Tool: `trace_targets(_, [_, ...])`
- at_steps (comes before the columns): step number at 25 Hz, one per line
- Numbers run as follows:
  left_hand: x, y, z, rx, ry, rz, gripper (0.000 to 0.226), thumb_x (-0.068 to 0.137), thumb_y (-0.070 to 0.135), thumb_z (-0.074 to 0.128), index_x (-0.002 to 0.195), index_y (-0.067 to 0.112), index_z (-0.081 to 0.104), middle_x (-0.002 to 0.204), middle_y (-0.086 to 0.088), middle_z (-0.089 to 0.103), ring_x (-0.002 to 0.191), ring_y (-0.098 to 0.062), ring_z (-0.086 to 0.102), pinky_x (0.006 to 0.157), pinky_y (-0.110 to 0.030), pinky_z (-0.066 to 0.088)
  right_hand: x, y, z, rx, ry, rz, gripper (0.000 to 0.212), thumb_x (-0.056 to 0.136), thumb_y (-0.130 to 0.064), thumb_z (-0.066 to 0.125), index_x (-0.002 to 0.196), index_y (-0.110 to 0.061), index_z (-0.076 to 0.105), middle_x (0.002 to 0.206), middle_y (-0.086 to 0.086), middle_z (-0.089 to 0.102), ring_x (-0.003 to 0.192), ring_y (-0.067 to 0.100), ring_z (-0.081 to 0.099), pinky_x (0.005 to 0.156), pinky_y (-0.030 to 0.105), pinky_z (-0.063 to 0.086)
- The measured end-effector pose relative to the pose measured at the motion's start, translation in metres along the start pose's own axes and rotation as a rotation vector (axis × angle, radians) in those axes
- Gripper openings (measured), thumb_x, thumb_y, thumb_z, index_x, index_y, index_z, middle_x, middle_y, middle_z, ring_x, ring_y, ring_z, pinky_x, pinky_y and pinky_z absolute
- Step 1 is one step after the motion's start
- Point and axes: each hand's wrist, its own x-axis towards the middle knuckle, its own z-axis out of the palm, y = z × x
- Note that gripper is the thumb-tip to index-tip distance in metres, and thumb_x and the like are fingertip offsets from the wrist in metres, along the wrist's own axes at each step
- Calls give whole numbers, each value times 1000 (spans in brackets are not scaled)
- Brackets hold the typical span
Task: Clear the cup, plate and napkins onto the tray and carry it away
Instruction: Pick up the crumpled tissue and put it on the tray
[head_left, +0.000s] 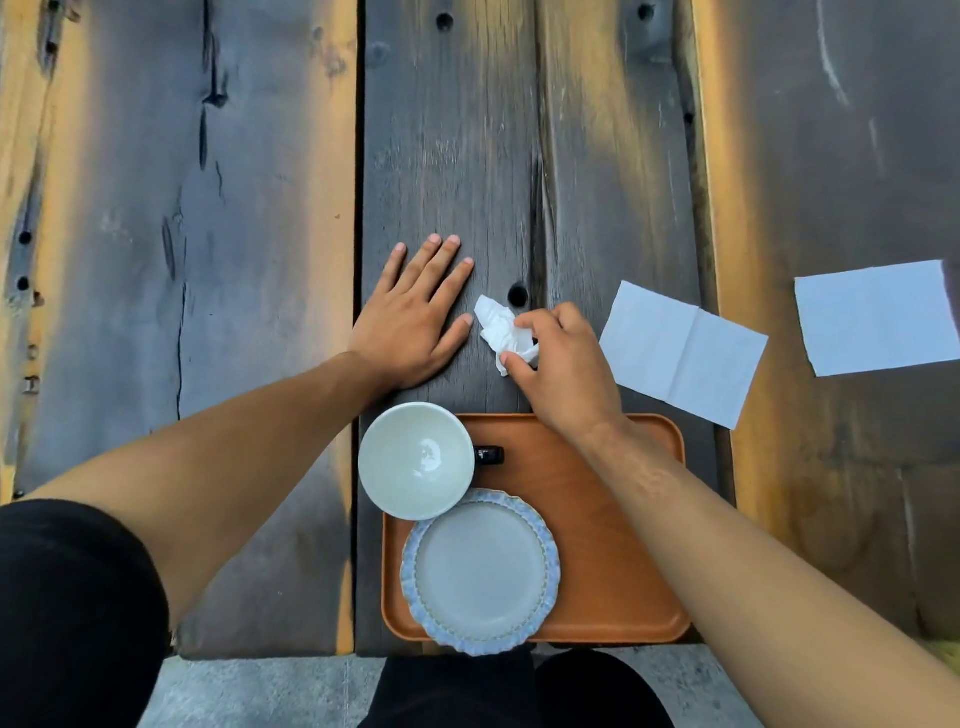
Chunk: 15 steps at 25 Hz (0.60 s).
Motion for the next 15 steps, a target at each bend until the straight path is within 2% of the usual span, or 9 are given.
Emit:
trace_targets(5, [0,0,0,8,4,-8,68,103,50,33,160,12,30,169,-12,23,158,-28,17,127,-55,13,0,-3,3,14,0,11,31,94,-30,67,121,-14,67,117,6,60,111,26,59,93,38,50])
trace_targets(15, [1,0,-3,-3,12,-9,67,102,48,33,159,13,32,169,-12,24,158,-28,18,127,-55,13,0,-3,0,66,19,46,26,93,-23,67,115,-12,74,107,8,70,97,24,64,86,35,50])
